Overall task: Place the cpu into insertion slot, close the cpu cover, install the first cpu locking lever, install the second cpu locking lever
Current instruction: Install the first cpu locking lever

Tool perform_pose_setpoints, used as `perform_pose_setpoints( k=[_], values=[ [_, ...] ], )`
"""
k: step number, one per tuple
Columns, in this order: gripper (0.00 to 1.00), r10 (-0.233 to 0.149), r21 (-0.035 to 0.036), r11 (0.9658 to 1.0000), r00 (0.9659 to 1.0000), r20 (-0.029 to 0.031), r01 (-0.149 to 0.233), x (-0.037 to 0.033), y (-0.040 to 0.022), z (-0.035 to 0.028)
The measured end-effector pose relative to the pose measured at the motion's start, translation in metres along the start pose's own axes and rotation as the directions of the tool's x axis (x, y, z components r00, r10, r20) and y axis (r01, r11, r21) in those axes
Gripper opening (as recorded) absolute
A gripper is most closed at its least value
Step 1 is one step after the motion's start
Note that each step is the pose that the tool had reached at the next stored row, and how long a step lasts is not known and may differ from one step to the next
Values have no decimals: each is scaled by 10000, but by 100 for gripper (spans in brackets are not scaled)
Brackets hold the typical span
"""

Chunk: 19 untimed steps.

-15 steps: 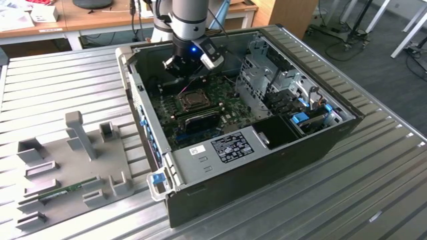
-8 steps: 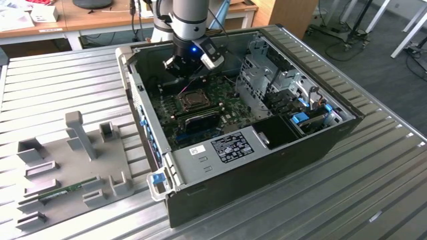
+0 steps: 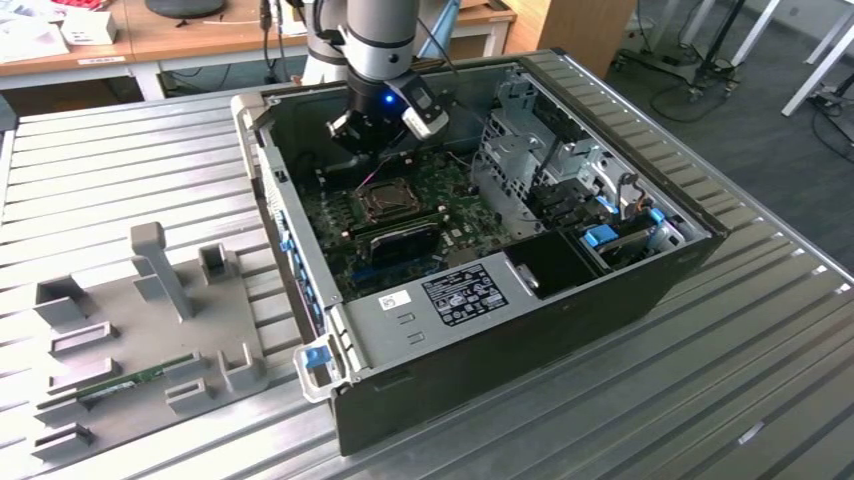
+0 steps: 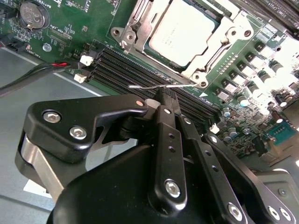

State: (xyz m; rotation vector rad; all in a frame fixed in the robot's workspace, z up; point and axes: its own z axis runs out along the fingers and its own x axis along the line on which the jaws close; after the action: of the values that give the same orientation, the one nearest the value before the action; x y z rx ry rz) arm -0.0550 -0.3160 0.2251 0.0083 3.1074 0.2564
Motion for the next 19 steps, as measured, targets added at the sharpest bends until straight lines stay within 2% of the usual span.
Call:
perform_pose_setpoints(
  k=[8,19],
  values=[
    [10,1,-1,10000,10000,-1,-1,-22,-1,7],
    [10,1,-2,10000,10000,0,-1,-41,-10,58]
  ],
)
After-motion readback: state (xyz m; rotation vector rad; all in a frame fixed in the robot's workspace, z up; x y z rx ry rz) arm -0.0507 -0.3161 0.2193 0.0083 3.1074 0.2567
